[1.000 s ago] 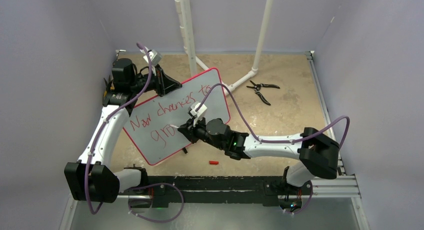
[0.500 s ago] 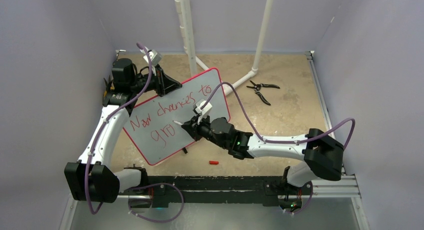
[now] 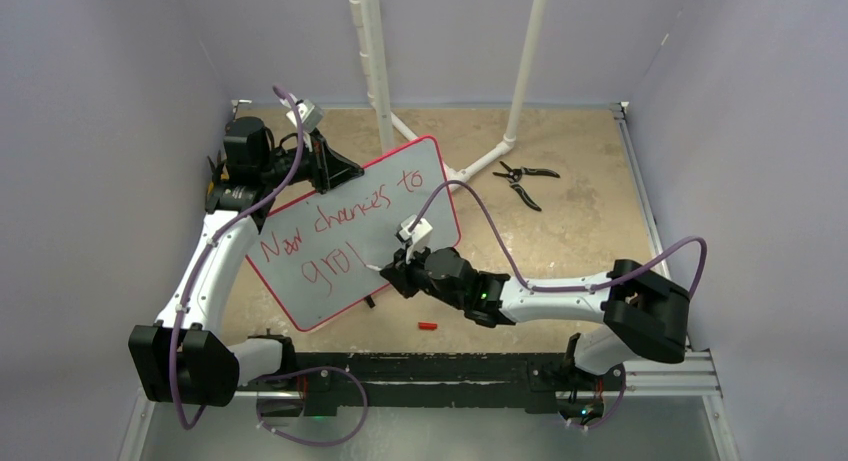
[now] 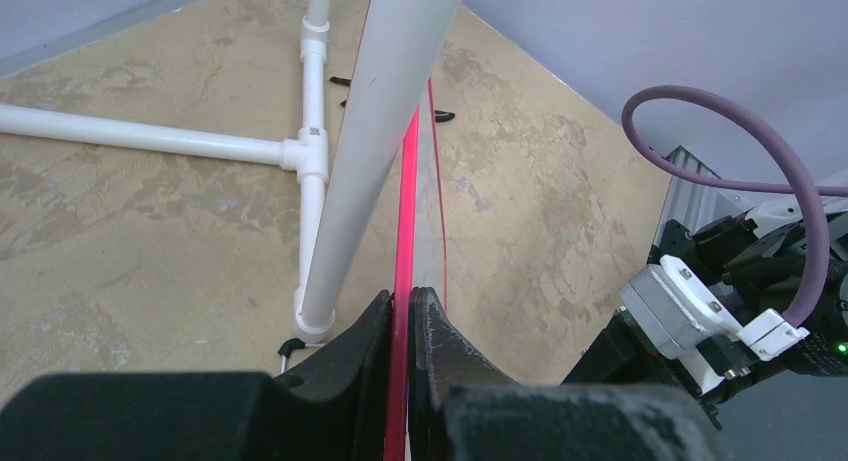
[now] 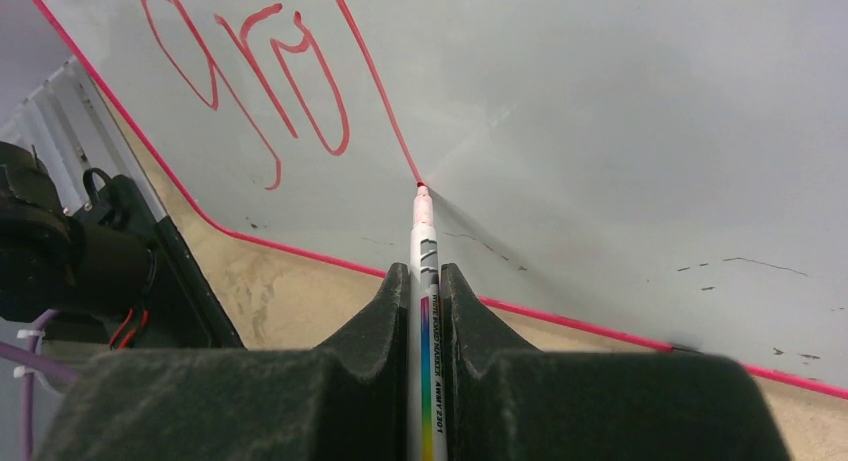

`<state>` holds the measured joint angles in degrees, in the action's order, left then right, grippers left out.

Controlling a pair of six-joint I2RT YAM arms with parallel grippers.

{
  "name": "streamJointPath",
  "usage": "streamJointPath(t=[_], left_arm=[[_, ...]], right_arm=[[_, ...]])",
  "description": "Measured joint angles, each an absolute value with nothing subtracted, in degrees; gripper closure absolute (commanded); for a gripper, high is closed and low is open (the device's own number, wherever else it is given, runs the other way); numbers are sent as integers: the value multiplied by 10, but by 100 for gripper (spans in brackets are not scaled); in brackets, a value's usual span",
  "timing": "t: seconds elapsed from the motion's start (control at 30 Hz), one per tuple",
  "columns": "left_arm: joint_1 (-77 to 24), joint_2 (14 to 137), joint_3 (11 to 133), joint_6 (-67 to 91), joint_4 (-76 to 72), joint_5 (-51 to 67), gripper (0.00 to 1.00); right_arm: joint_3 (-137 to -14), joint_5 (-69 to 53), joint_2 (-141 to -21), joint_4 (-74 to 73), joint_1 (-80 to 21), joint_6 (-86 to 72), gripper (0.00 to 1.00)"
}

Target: Write a sentence on the whiteboard

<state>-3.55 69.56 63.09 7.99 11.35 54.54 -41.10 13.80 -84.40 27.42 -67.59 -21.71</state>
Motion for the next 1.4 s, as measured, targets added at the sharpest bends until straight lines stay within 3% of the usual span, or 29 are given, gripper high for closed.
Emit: streamJointPath(t=[0.53, 1.0, 1.4], left_arm=[[-36, 696, 631, 80, 113, 545, 100], [-35, 696, 631, 80, 113, 545, 100], [-35, 696, 631, 80, 113, 545, 100]], right_arm=[[-457, 171, -809, 274, -654, -188, 100], [-396, 166, -804, 255, -655, -225, 100], [-425, 178, -793, 216, -649, -203, 100]])
